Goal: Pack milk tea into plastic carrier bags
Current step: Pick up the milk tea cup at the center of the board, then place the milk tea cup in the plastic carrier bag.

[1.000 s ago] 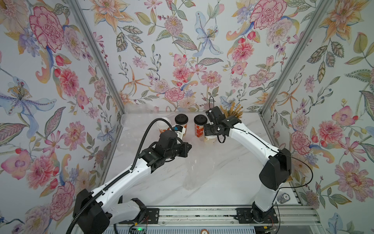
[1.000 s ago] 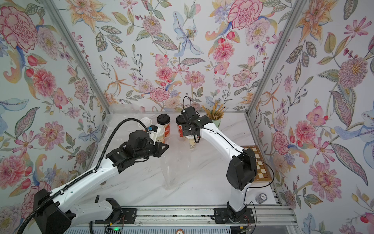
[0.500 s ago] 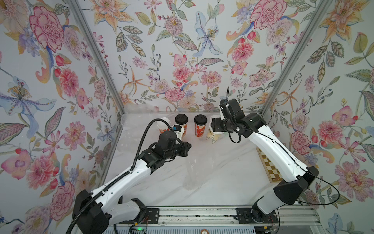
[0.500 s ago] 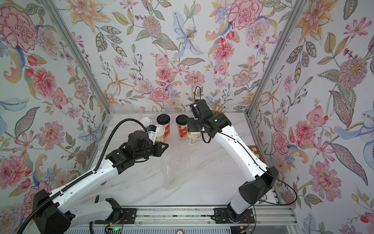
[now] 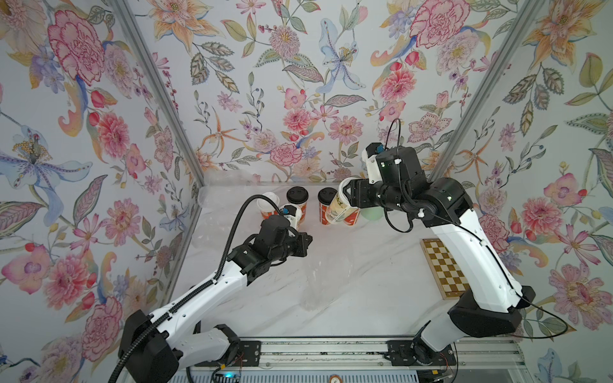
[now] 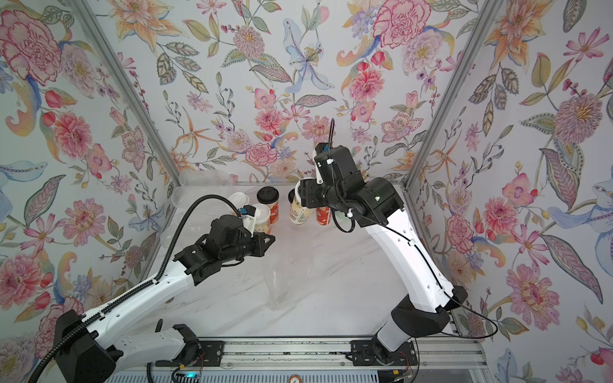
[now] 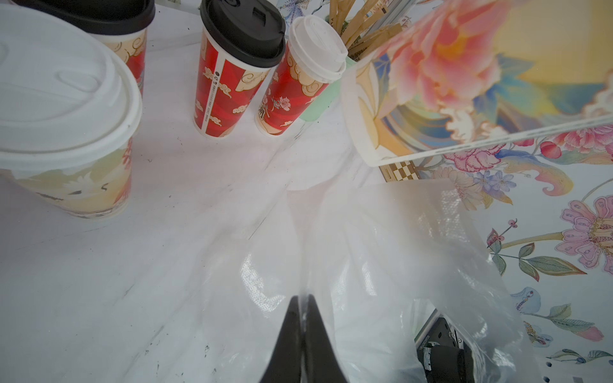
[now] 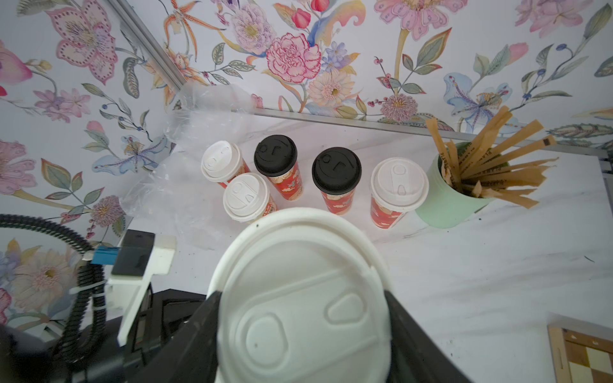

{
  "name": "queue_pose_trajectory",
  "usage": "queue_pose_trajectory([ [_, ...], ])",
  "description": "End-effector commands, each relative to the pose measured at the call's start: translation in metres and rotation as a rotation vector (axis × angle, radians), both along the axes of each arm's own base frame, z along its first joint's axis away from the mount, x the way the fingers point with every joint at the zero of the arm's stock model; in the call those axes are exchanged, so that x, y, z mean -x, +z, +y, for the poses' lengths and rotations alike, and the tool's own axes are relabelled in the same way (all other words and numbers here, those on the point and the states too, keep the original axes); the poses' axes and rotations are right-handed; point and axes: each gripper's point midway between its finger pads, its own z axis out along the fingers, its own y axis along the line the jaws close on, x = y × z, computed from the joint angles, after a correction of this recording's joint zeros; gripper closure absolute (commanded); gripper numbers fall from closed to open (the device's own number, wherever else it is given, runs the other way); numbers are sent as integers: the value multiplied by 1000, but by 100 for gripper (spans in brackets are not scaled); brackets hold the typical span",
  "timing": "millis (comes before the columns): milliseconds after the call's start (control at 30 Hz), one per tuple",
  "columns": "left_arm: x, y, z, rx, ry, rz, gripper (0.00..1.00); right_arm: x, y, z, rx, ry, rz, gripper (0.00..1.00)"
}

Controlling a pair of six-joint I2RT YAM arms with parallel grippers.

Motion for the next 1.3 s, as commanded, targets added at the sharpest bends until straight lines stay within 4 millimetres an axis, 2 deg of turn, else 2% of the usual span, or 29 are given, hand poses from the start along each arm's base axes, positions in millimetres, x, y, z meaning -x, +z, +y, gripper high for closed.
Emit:
queue_pose_trajectory([
  [0, -2, -1, 3, 7, 18, -11, 93, 10, 1, 10, -3, 34, 28, 38],
  [200, -4, -3, 4, -2, 26, -8, 93, 32, 8, 21, -45, 87, 44, 39],
  [367, -4, -4, 6, -8, 38, -8, 93, 45, -6, 28, -30, 110, 86, 40],
  [567, -4, -7, 7, -8, 42, -2, 94, 41, -34, 29, 38, 81, 129, 39],
  [867, -2, -6, 11, -6, 53, -7, 94, 28, -60, 22, 140, 4, 131, 39],
  [1267, -2, -7, 14, -4, 72, -7, 94, 32, -85, 43, 150, 45, 179, 39],
])
